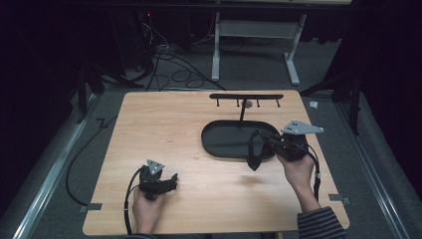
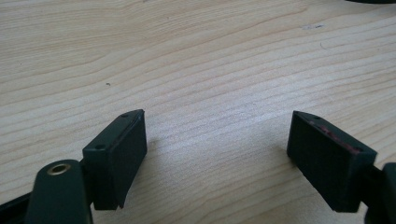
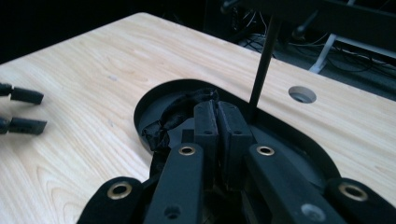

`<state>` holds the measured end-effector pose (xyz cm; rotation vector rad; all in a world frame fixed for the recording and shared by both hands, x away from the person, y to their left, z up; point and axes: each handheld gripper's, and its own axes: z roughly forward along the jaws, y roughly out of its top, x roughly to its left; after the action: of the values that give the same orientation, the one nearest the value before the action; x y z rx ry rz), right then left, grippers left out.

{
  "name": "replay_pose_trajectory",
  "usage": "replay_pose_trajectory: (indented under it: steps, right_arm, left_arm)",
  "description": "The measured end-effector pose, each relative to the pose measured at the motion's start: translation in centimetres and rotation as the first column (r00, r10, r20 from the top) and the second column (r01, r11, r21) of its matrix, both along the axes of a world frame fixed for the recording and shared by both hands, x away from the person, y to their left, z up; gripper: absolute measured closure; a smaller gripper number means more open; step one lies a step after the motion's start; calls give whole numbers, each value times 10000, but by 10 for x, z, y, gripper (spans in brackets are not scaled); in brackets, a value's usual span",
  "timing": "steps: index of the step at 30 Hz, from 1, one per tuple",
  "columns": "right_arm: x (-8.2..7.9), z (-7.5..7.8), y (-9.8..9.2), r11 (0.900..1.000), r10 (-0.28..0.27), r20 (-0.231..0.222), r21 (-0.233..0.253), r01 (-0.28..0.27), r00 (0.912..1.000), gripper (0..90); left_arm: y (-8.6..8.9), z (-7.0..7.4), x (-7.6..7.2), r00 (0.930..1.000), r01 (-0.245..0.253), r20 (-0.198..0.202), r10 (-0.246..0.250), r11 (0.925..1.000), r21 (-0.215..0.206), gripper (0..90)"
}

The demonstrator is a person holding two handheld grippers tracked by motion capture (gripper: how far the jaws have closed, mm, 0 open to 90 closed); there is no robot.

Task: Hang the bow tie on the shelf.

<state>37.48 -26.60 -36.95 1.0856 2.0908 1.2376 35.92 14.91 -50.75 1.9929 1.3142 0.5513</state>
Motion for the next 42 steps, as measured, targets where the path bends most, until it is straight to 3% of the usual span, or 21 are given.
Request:
replay_pose_trajectory:
  steps: [26, 42]
  right_arm:
    - [38, 11, -1, 9974, -718, -77, -89, 718, 9974, 887]
    - [55, 25, -1, 9937, -1115, 55, -146, 1115, 9938, 886]
  left_arm:
    - [0, 0, 0, 10000, 1, 10, -1, 10000, -13, 204]
    - [0, 0, 0, 10000, 3, 11, -3, 10000, -19, 204]
